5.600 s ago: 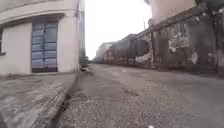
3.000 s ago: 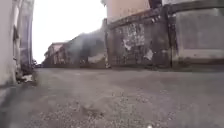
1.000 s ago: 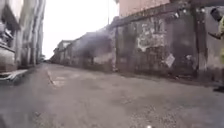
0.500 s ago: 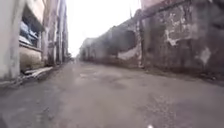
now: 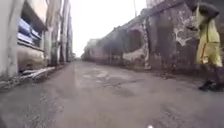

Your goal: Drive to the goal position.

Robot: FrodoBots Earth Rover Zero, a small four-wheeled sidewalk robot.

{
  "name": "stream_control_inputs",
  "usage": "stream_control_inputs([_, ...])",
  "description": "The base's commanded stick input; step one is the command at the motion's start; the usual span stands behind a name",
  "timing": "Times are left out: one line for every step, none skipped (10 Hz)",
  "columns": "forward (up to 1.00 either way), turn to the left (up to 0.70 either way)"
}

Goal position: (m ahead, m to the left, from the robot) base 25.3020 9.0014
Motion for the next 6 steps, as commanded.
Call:
stream_control_inputs([0.5,0.0])
stream_control_inputs([0.5,0.0])
stream_control_inputs([0.5,0.0])
stream_control_inputs([0.5,0.0])
stream_control_inputs([0.5,0.0])
stream_control_inputs([0.5,0.0])
